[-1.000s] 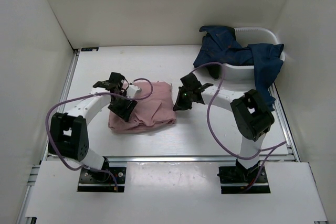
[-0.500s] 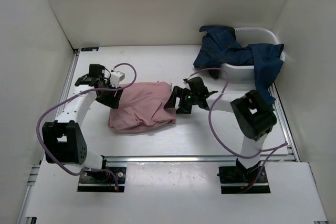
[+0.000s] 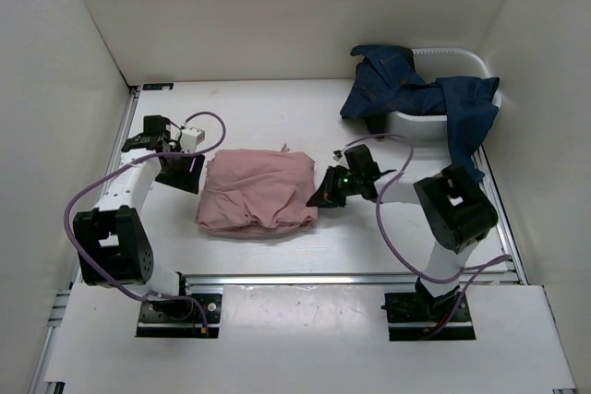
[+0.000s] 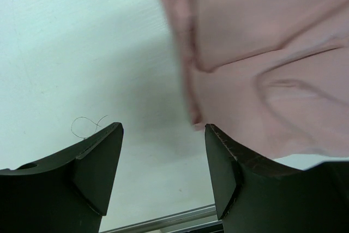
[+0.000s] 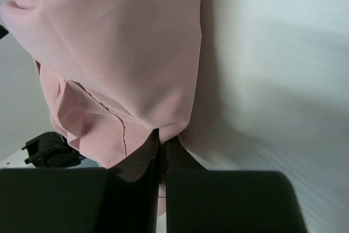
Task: Fold and stack the trousers
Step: Fold the trousers
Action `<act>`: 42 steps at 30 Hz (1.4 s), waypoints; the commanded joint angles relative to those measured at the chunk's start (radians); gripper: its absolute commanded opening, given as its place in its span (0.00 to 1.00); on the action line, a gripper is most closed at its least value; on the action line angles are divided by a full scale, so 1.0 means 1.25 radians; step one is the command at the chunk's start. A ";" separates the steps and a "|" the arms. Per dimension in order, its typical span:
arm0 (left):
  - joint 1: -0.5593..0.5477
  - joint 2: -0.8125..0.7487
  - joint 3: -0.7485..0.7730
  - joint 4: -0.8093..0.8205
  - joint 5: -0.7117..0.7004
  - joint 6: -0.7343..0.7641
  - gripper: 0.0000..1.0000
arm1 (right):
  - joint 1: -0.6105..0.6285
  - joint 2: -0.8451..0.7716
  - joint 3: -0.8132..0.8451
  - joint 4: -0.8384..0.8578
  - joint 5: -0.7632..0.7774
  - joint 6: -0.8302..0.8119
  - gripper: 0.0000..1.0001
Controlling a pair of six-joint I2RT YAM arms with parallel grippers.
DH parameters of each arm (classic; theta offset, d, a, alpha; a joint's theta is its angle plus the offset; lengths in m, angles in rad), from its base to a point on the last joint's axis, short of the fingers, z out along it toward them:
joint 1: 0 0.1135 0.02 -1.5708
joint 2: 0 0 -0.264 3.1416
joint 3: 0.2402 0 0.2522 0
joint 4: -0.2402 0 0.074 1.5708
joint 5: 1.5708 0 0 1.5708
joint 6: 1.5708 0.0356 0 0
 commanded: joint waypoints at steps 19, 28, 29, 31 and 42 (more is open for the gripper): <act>0.040 -0.140 0.068 -0.074 -0.003 -0.022 0.80 | -0.298 -0.503 0.171 -0.851 0.549 -0.265 0.99; 0.048 -0.163 0.158 -0.123 -0.094 -0.088 0.83 | -0.334 -0.593 0.433 -1.023 0.713 -0.330 0.99; 0.048 -0.173 0.167 -0.123 -0.103 -0.088 0.83 | -0.334 -0.594 0.443 -1.023 0.721 -0.330 0.99; 0.048 -0.186 0.167 -0.123 -0.120 -0.088 0.85 | -0.334 -0.602 0.443 -1.030 0.722 -0.338 0.99; 0.062 -0.250 0.132 -0.130 -0.129 -0.103 0.89 | -0.334 -0.609 0.452 -1.037 0.712 -0.346 0.99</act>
